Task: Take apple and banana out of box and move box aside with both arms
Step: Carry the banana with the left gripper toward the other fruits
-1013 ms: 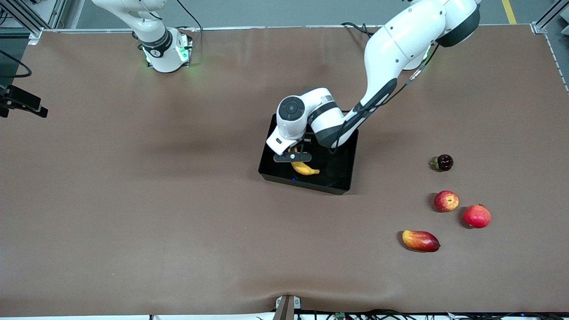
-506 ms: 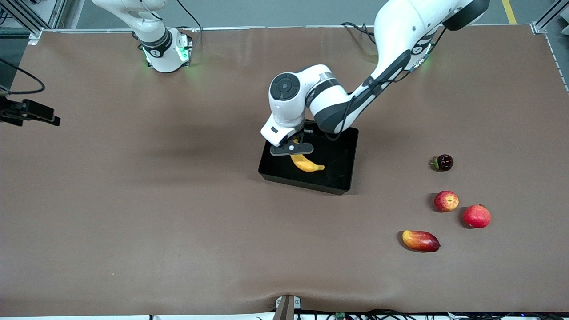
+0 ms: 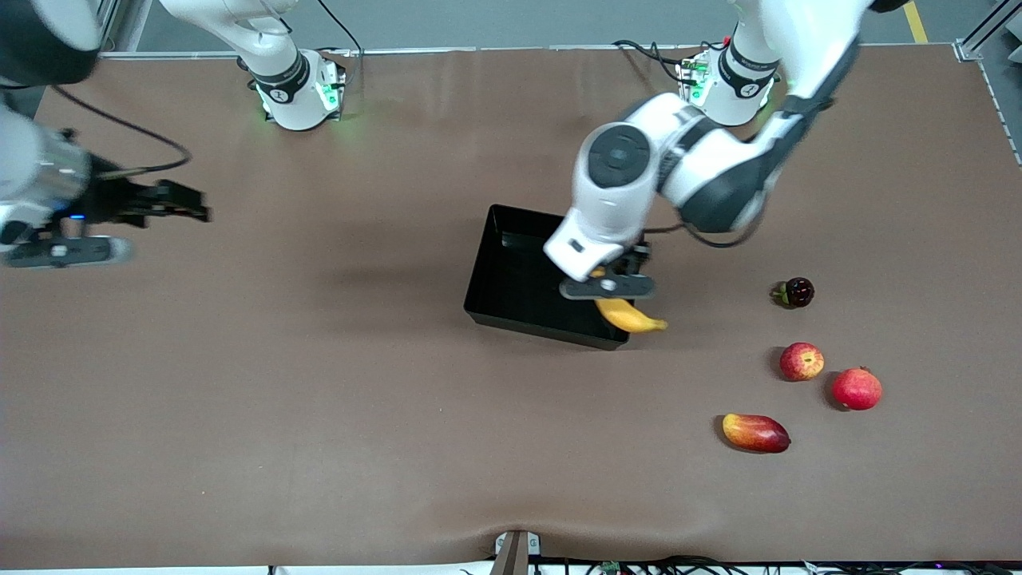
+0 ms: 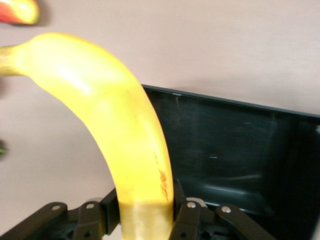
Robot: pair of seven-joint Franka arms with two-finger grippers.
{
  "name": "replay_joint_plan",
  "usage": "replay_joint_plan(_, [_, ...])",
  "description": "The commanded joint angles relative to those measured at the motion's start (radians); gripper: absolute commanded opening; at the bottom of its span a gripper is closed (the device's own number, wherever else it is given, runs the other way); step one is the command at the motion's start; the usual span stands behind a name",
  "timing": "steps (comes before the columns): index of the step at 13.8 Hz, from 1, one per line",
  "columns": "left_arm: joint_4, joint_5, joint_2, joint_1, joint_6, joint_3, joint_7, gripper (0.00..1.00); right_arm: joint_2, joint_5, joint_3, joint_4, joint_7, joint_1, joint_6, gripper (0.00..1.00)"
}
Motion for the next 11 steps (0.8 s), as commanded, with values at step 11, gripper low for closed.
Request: replay_joint_plan(11, [-0.424,0.136,0.053,0.514,0.402,-0.061,0.606,0.00,0.356,0.087,-0.009,-0.141,0.554,0.468,0.633,1.00])
